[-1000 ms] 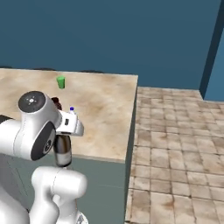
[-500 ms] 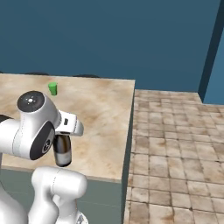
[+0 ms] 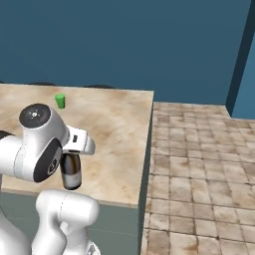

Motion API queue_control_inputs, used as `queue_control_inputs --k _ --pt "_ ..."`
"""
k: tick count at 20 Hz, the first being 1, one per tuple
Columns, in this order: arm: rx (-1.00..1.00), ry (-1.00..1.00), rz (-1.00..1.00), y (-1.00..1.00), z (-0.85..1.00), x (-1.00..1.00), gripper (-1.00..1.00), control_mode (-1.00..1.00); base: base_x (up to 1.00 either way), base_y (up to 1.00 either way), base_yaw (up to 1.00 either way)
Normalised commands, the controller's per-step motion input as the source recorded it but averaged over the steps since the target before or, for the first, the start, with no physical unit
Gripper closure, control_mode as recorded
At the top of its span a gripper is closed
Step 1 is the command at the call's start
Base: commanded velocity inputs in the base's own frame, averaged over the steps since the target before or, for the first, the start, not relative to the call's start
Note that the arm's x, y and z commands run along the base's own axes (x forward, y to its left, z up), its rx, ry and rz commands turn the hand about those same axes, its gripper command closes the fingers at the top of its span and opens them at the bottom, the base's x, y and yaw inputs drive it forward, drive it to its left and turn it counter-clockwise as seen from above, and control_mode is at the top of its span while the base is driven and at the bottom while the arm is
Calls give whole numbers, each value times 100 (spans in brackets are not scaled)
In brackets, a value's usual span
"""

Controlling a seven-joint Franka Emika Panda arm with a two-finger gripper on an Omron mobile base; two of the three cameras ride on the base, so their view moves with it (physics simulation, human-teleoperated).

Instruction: Place the drinks on the dining counter in a tight cluster.

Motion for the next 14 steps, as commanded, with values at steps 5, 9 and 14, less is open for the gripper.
queue_control_inputs --k 5,9,14 --pt "-1 9 4 8 0 70 100 -100 13 0 0" --pt "0 14 13 4 0 100 100 -100 0 0 0" --pt "0 1 17 0 -16 76 100 -100 0 0 0"
